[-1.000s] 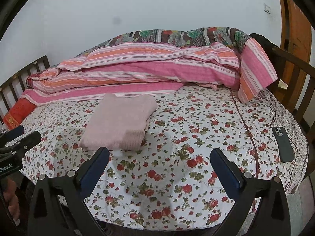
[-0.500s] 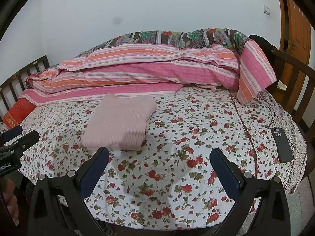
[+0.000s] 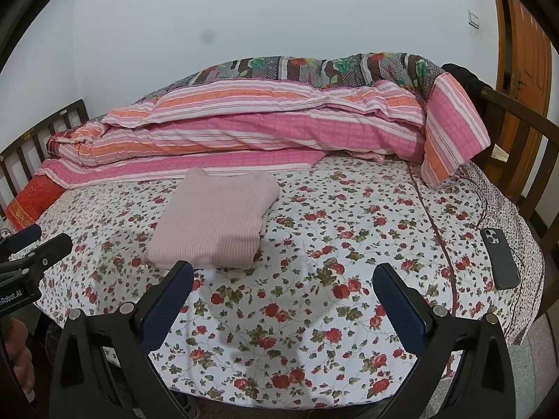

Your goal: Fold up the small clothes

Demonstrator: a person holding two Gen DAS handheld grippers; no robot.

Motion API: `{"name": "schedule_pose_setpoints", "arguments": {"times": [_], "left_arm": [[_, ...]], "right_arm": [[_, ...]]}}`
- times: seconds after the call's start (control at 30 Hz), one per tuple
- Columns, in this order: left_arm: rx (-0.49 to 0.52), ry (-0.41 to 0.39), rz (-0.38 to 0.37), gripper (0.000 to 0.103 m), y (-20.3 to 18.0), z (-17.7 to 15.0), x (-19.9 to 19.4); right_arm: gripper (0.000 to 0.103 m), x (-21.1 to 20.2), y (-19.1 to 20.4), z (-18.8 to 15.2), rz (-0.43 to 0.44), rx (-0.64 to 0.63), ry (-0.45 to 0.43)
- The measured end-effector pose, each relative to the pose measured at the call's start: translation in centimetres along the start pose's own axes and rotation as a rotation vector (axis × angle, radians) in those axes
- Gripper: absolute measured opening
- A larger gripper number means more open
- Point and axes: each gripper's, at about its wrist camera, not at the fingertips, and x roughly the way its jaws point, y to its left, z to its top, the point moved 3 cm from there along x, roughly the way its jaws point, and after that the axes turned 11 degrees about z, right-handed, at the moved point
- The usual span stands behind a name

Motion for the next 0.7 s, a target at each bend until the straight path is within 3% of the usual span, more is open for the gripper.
{"name": "schedule_pose_setpoints", "arguments": {"times": [0.7], "left_arm": [[0.0, -0.001, -0.001, 0.093, 0.07, 0.03, 0.05]], "right_arm": [[0.101, -0.12, 0.14, 0.13, -0.002, -0.001, -0.003]]}}
